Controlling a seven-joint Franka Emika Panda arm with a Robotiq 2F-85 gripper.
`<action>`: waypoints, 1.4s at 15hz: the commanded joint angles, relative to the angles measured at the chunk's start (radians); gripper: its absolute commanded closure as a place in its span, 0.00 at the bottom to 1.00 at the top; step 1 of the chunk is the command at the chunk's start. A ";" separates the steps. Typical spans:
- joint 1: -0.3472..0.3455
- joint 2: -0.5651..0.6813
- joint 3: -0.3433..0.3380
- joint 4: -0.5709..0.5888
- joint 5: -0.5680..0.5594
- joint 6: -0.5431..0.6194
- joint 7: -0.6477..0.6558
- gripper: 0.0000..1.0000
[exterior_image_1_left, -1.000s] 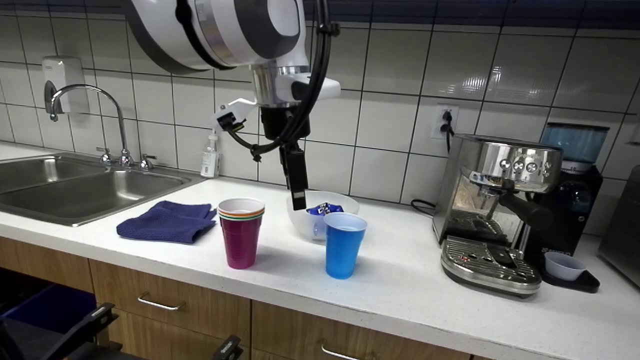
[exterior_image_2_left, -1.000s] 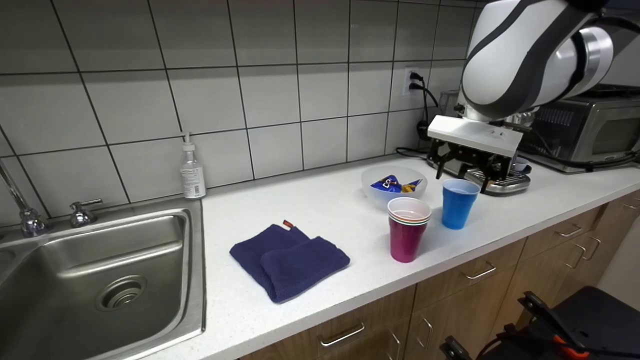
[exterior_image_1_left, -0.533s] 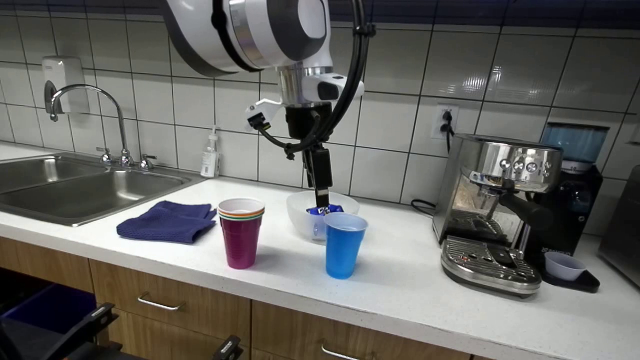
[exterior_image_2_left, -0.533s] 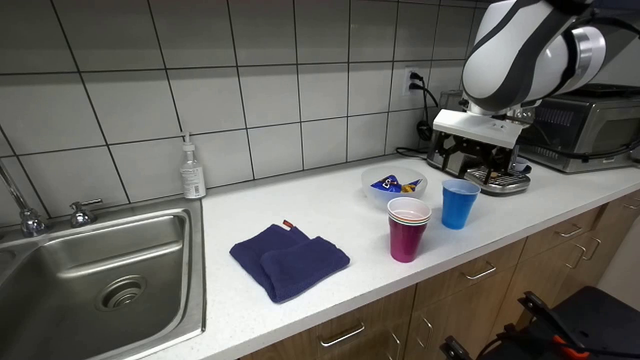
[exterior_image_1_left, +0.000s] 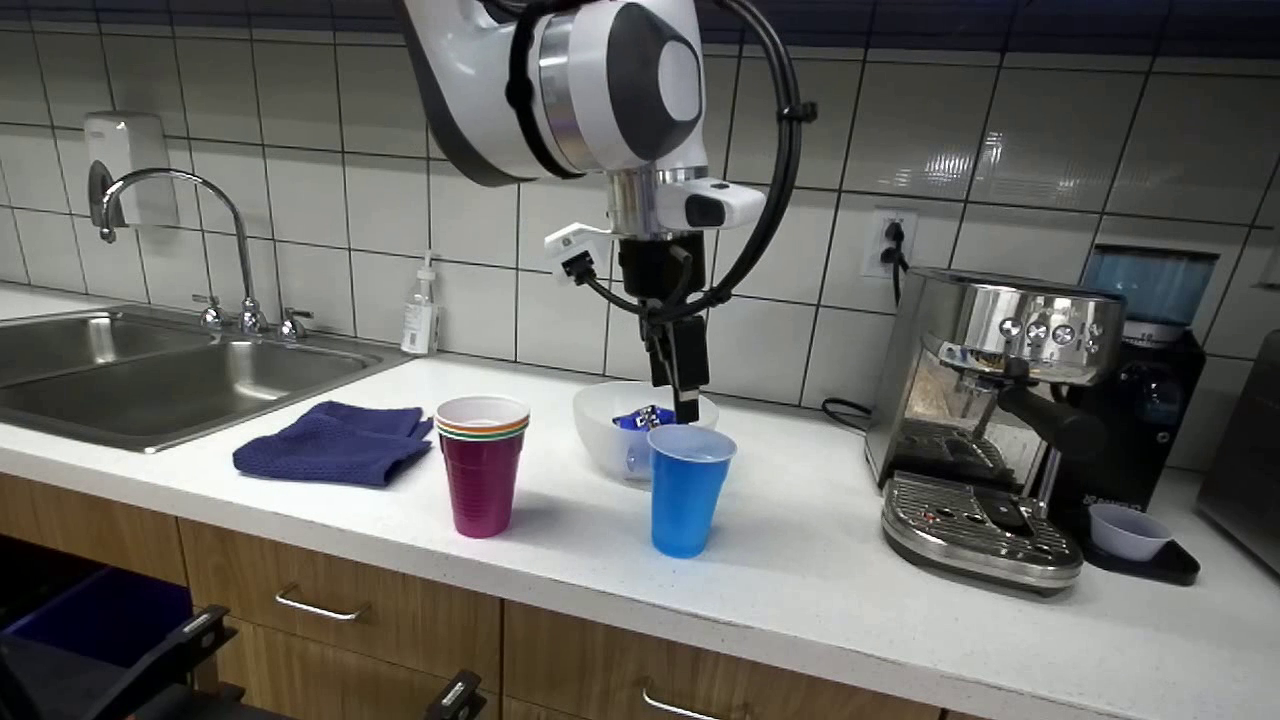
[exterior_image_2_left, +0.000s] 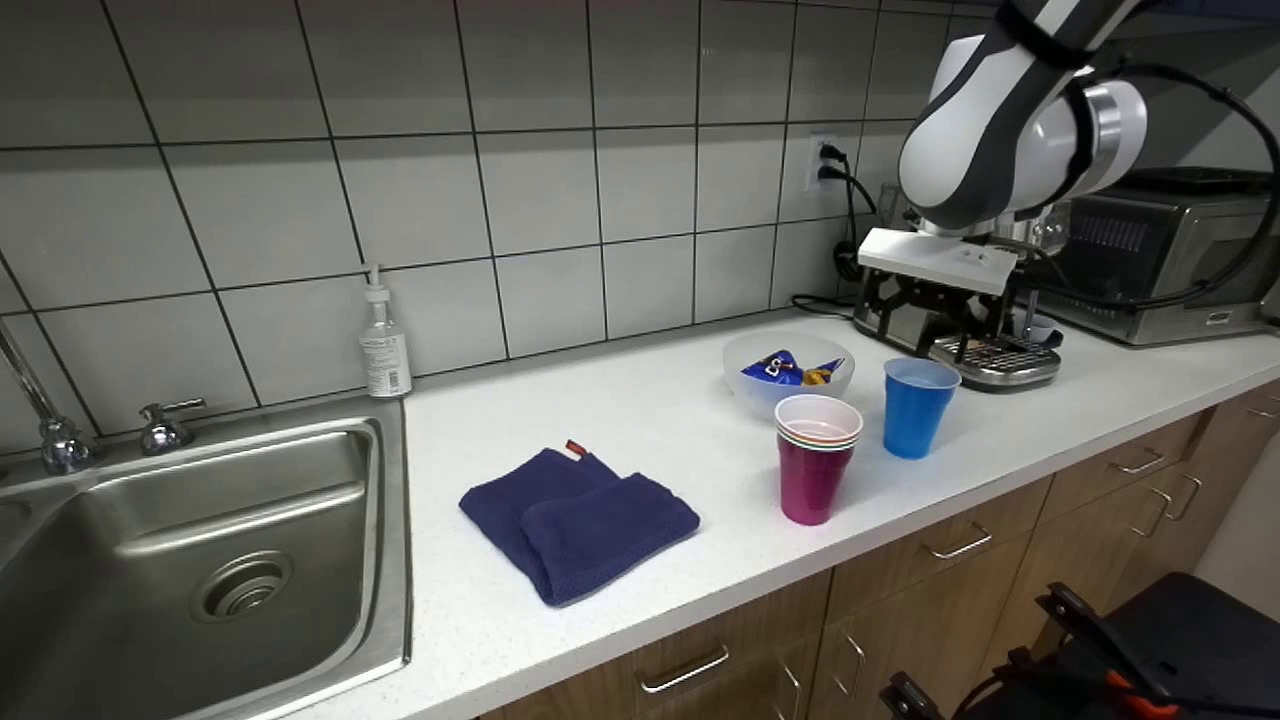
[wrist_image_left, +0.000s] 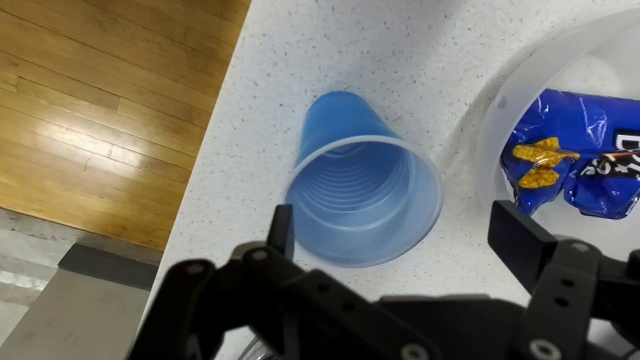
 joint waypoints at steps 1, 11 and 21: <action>0.051 0.092 -0.040 0.091 0.010 -0.021 -0.039 0.00; 0.135 0.219 -0.099 0.178 0.083 -0.028 -0.080 0.00; 0.165 0.248 -0.133 0.189 0.129 -0.031 -0.103 0.55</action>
